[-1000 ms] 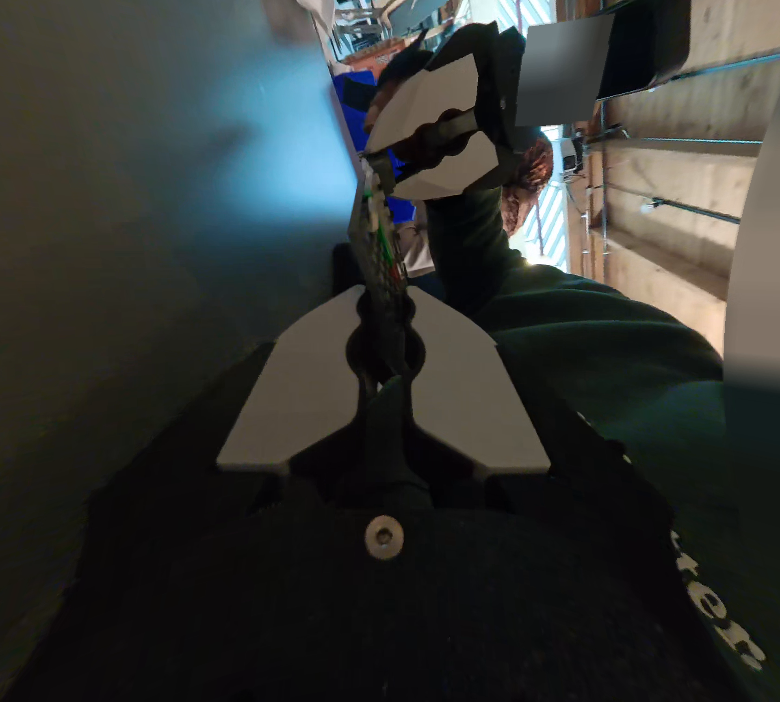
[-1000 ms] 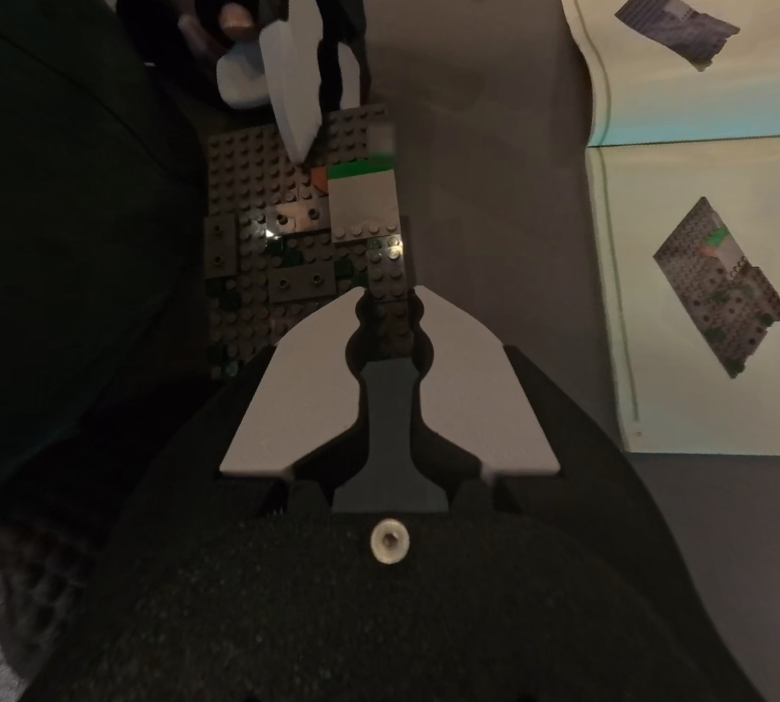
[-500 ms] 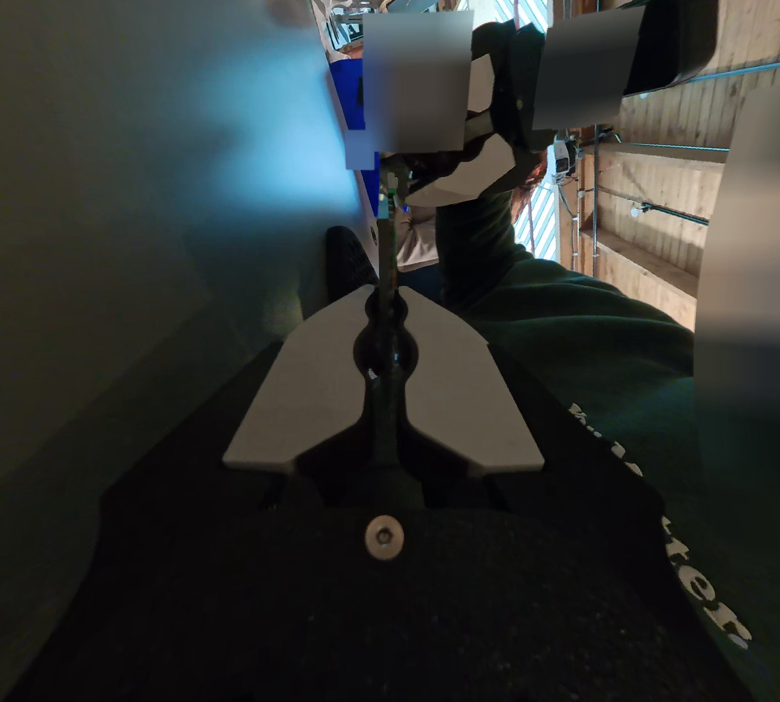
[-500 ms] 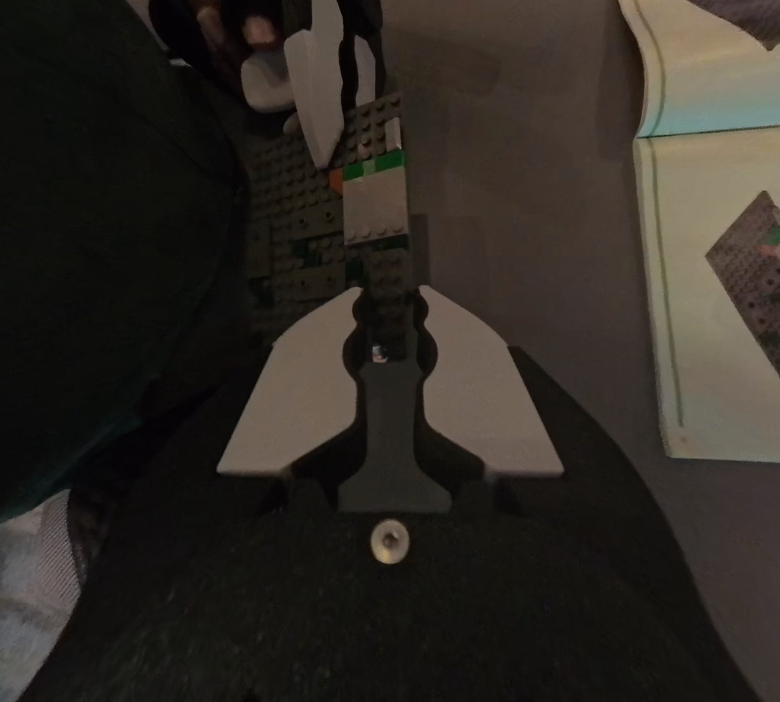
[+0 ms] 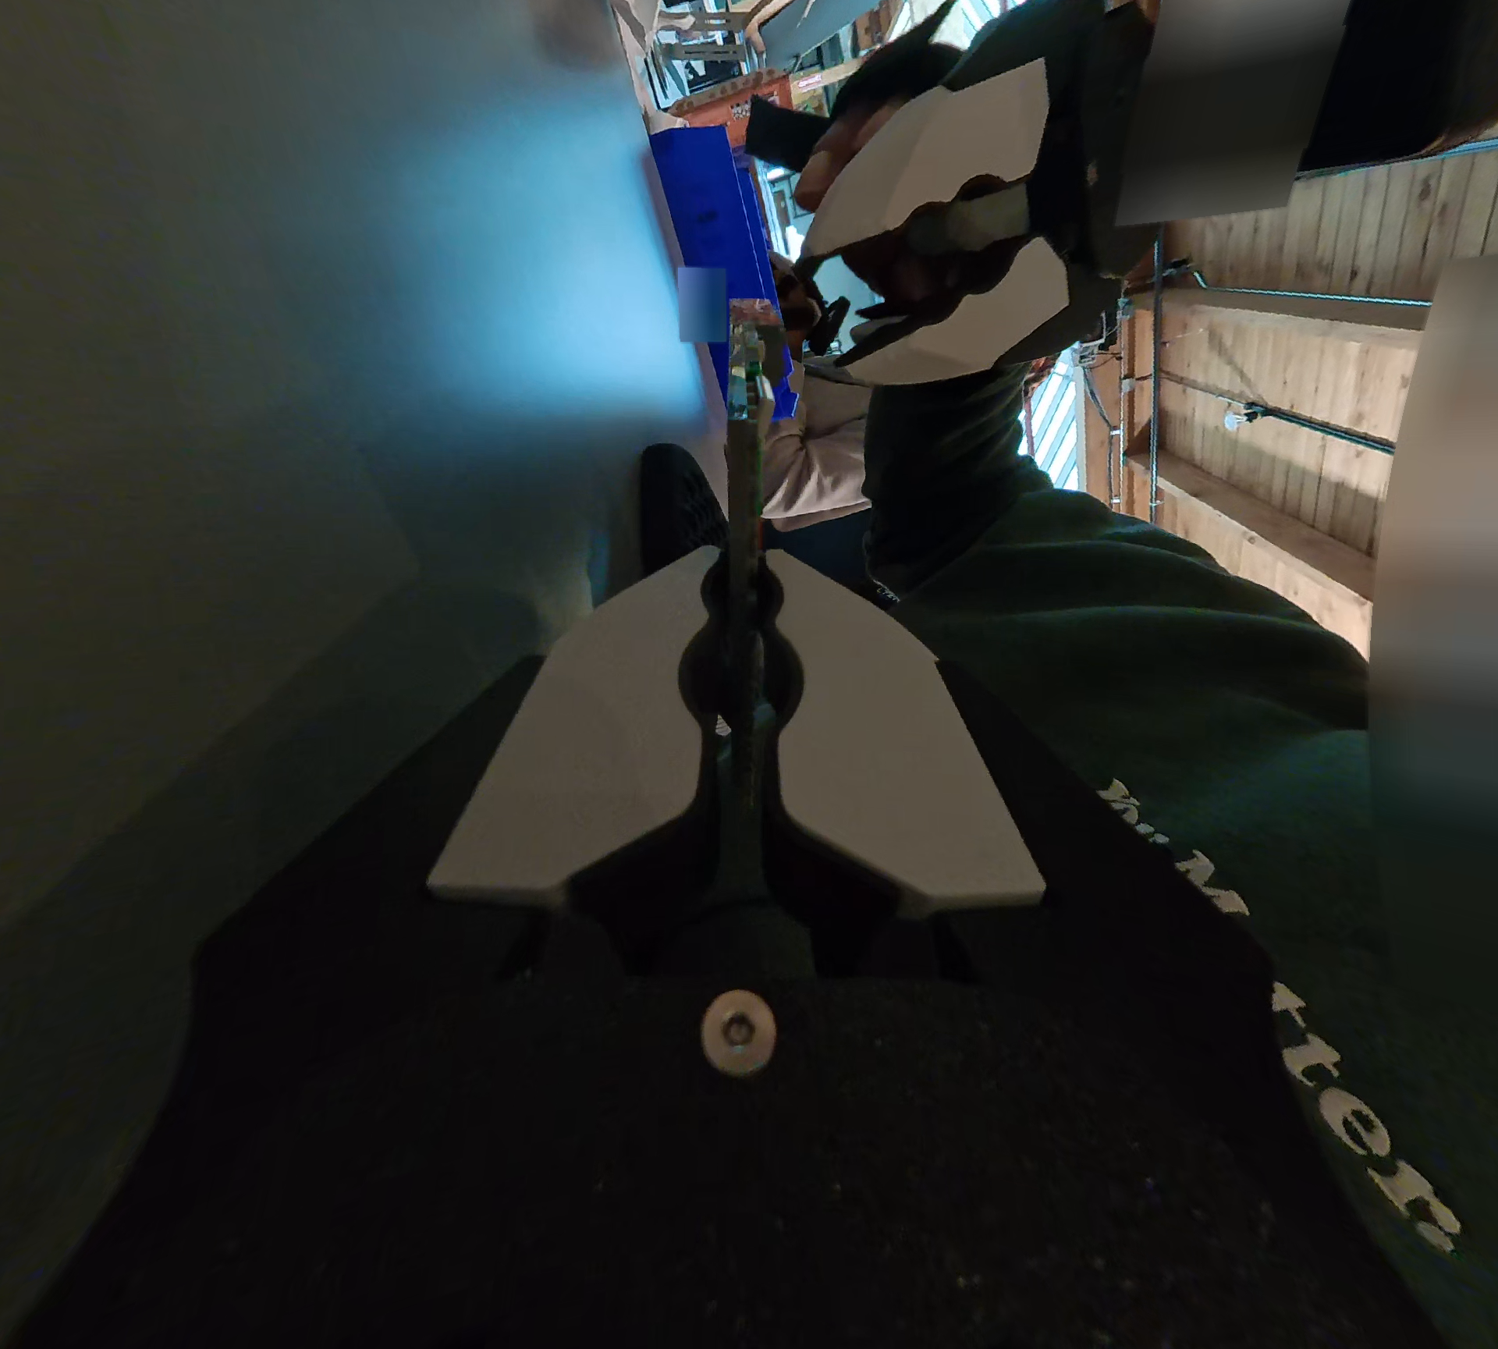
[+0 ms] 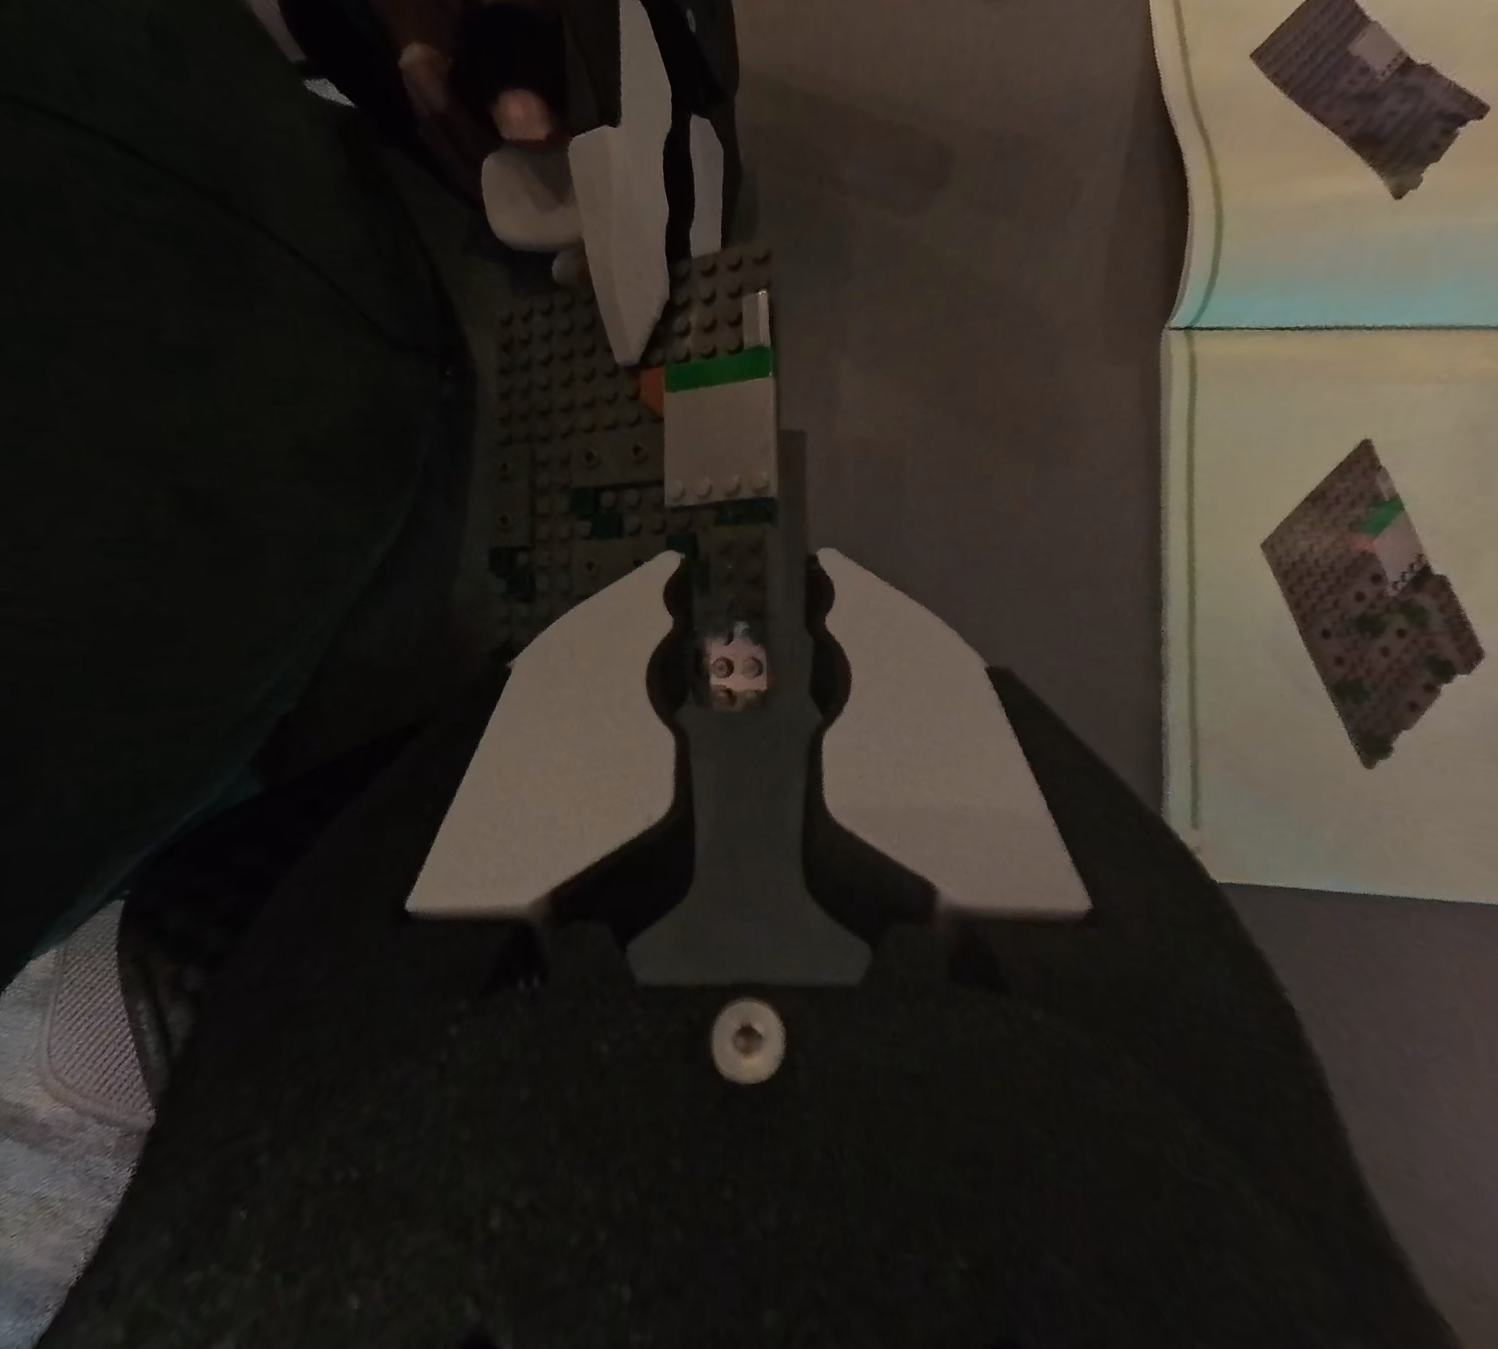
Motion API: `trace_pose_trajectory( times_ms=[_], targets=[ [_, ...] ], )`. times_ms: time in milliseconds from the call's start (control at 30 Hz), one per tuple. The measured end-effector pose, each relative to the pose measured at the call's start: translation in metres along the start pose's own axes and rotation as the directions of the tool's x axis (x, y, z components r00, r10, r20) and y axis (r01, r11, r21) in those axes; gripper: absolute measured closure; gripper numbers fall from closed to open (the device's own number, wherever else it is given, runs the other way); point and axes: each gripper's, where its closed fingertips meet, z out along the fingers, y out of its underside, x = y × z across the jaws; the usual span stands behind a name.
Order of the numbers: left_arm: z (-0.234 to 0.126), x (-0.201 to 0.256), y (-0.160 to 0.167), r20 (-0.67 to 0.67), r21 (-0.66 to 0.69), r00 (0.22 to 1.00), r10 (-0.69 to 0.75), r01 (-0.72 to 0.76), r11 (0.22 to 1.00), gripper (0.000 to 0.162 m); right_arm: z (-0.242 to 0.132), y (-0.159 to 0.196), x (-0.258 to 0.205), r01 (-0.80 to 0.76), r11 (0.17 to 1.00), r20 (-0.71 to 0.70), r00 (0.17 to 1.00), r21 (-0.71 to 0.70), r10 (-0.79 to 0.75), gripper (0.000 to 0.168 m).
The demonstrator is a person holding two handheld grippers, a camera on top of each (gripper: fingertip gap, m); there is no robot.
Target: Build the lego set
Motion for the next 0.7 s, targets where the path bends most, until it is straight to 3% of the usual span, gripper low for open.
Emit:
trace_pose_trajectory(
  times_ms=[300, 533, 700],
  targets=[
    [0.002, 0.0, 0.002, 0.003, -0.01, 1.0, 0.002, -0.002, 1.0, 0.157, 0.004, -0.009, 0.003, 0.005, 1.0, 0.055, 0.998, -0.004, -0.005, 0.142],
    [0.003, 0.0, 0.003, 0.003, -0.015, 1.0, 0.008, -0.008, 1.0, 0.157, 0.017, -0.024, 0.001, -0.116, 0.993, 0.332, 0.938, 0.021, 0.102, 0.143],
    [0.004, 0.0, 0.004, 0.004, -0.021, 1.0, 0.014, -0.014, 1.0, 0.157, 0.039, -0.029, -0.001, -0.154, 0.987, 0.467, 0.87, -0.049, 0.159, 0.142]
  ],
)
